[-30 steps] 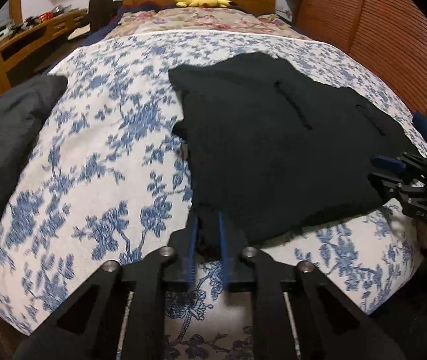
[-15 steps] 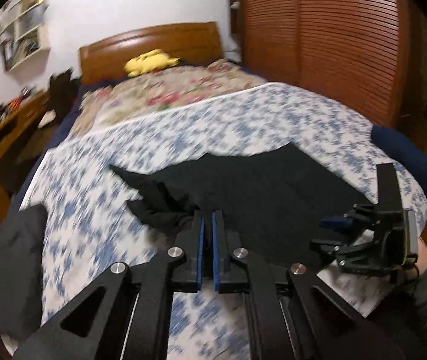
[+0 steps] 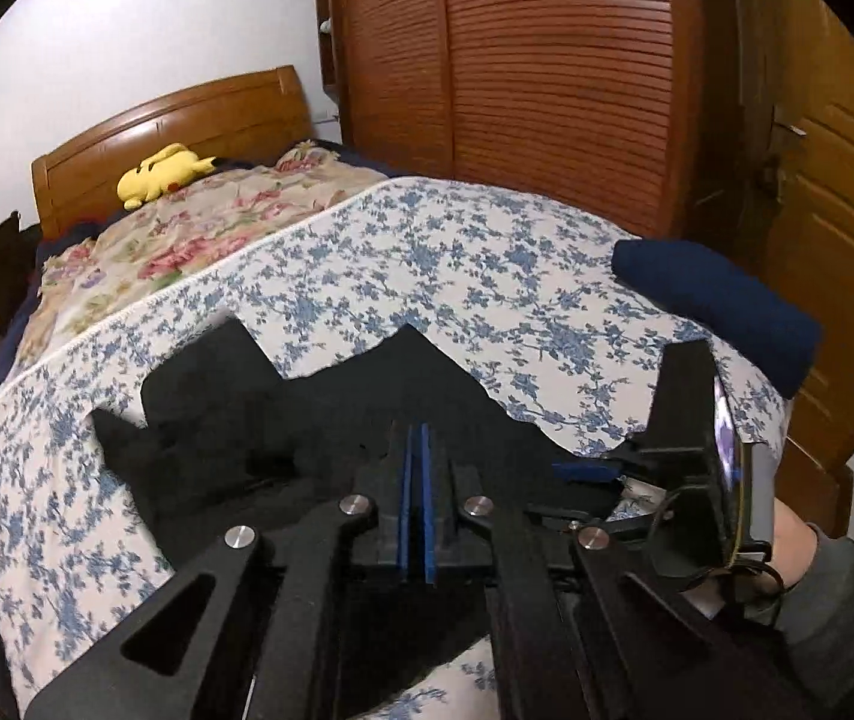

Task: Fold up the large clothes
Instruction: 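Grasp the folded coat edge with the left tool and lift it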

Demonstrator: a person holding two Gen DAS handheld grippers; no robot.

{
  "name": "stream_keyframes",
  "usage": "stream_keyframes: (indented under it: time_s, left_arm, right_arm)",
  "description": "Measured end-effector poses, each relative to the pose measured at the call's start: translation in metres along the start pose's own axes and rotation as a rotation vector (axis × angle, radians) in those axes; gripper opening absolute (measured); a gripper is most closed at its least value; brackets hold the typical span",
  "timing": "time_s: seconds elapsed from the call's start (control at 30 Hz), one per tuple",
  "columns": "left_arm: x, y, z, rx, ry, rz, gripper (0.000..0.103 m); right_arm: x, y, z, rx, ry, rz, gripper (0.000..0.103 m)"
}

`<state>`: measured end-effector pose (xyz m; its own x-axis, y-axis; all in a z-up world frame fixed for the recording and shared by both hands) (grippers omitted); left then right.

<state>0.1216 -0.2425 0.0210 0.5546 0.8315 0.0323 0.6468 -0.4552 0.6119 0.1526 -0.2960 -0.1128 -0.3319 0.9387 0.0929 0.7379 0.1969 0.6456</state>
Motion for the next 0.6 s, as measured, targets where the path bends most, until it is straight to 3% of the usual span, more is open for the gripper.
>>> stream_keyframes:
  time_s: [0.2, 0.43, 0.6]
  left_arm:
    - [0.005, -0.010, -0.014, -0.011, 0.003, -0.023, 0.003]
    - [0.045, -0.031, -0.048, -0.041, 0.035, -0.082, 0.005]
    - [0.083, -0.063, -0.075, -0.064, 0.082, -0.130, 0.014]
  right_arm:
    - [0.000, 0.006, -0.011, -0.028, 0.009, 0.006, 0.044]
    - [0.013, 0.023, -0.016, -0.065, 0.022, -0.017, 0.044]
    - [0.037, 0.035, -0.022, -0.093, 0.033, -0.057, 0.044]
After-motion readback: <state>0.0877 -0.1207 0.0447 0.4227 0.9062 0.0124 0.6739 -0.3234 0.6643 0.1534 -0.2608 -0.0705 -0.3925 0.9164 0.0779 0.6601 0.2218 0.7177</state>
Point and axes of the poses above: each gripper's, at about its wrist camera, not at the fingertips, and z roughly the way its jaws point, x to its left, y to its top, the point moved 1 cm from there along z, roughly the way its jaws point, and after that the axes turned 13 degrees about x, right-handed, at the moved point
